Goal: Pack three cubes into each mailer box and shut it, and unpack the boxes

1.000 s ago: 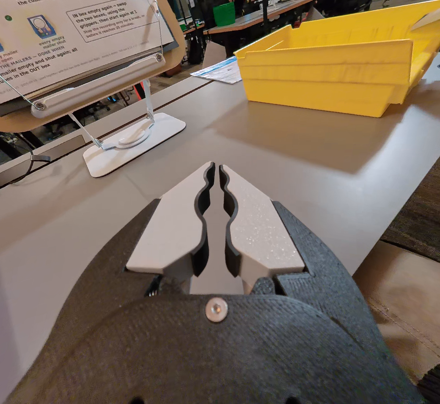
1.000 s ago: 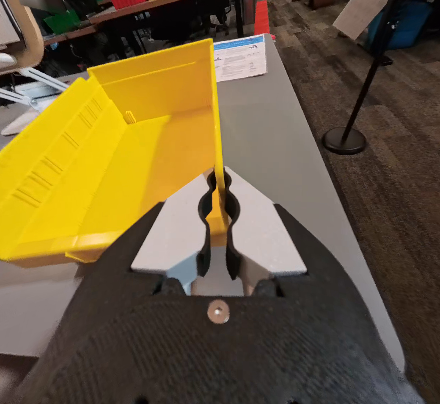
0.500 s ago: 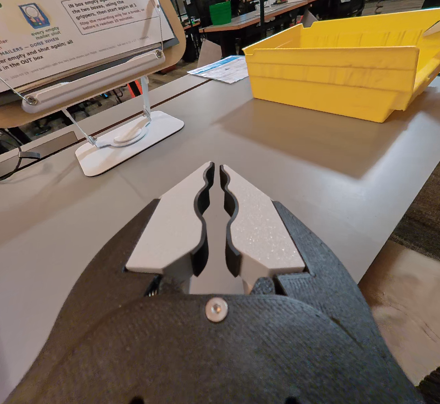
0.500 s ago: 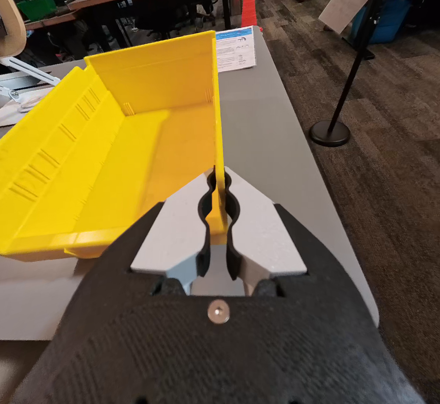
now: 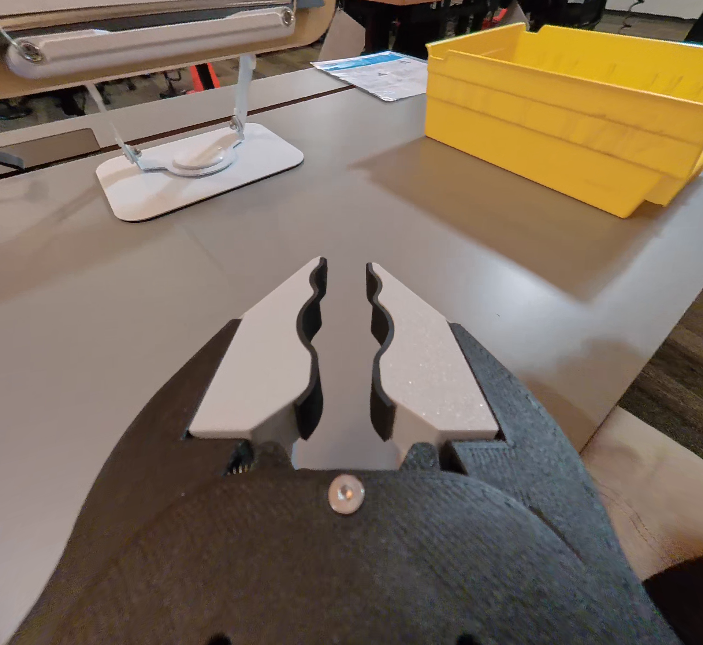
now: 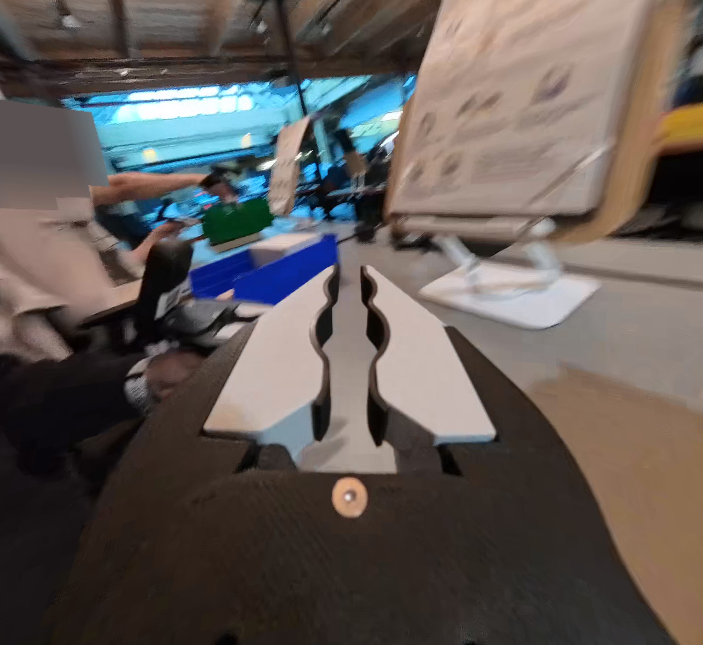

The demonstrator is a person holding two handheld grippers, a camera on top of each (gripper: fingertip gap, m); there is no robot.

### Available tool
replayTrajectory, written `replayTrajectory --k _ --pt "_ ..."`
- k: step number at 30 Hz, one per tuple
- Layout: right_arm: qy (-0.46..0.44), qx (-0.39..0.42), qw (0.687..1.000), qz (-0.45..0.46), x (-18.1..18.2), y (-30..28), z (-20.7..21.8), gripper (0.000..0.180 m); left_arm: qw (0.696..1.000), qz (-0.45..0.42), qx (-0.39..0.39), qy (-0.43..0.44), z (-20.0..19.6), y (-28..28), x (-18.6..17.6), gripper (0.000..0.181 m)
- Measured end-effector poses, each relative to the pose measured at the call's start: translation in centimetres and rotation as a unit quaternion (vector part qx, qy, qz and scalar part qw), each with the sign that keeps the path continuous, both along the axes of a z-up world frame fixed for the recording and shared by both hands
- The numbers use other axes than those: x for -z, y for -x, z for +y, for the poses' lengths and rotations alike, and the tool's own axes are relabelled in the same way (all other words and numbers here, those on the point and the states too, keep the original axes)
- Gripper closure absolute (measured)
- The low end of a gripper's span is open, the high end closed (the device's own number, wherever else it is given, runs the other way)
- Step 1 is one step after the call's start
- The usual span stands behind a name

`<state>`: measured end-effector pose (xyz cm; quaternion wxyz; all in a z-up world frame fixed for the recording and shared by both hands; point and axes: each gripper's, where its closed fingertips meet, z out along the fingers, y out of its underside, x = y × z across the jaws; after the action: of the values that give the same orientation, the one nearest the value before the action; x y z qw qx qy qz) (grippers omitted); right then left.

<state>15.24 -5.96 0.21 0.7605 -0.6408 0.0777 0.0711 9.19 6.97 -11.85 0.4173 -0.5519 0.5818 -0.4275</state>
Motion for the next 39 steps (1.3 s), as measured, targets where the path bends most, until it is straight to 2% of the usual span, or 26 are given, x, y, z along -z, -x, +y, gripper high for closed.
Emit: replayTrajectory --k 2,4,8,15,17,20,22,24,27,28,29,39 --pt "0.047 -0.054 0.997 0.037 3.9 2.7 3.1 0.169 1.000 -0.002 -0.011 0.000 0.7 0.0 -0.1 0.157" --pt "0.076 -0.089 0.992 0.035 5.0 4.3 3.9 0.163 1.000 0.002 -0.021 -0.005 1.4 0.1 0.1 0.151" --pt "0.116 -0.031 0.992 -0.043 6.3 2.8 3.5 0.167 0.997 -0.005 -0.070 -0.039 4.5 0.6 -0.5 0.138" --pt "0.158 -0.062 0.983 -0.074 7.8 3.7 6.3 0.166 0.982 0.008 -0.182 -0.050 11.1 3.9 -0.5 0.140" --pt "0.173 -0.086 0.978 -0.083 8.6 4.6 7.4 0.168 0.968 -0.023 -0.233 -0.093 13.3 5.8 -2.2 0.142" --pt "0.180 -0.116 0.973 -0.090 9.0 5.8 8.9 0.170 0.923 -0.087 -0.329 -0.178 17.1 9.9 -5.6 0.147" --pt "0.178 -0.131 0.971 -0.093 9.0 6.2 9.6 0.170 0.901 -0.097 -0.374 -0.195 19.4 12.4 -6.2 0.149" --pt "0.175 -0.140 0.970 -0.093 8.9 6.4 10.3 0.170 0.900 -0.059 -0.397 -0.170 21.4 13.9 -4.7 0.147" --pt "0.170 -0.150 0.970 -0.083 8.9 6.4 11.1 0.170 0.914 0.025 -0.392 -0.102 23.1 14.8 -0.6 0.143" --pt "0.169 -0.153 0.970 -0.080 8.8 6.4 11.3 0.170 0.921 0.042 -0.379 -0.079 23.0 14.8 0.4 0.151" --pt "0.167 -0.155 0.971 -0.078 8.8 6.4 11.5 0.170 0.919 0.051 -0.386 -0.059 23.3 15.2 1.0 0.178" --pt "0.185 -0.175 0.963 -0.088 9.6 7.3 12.8 0.169 0.916 0.060 -0.396 0.023 22.7 20.6 0.9 0.181"
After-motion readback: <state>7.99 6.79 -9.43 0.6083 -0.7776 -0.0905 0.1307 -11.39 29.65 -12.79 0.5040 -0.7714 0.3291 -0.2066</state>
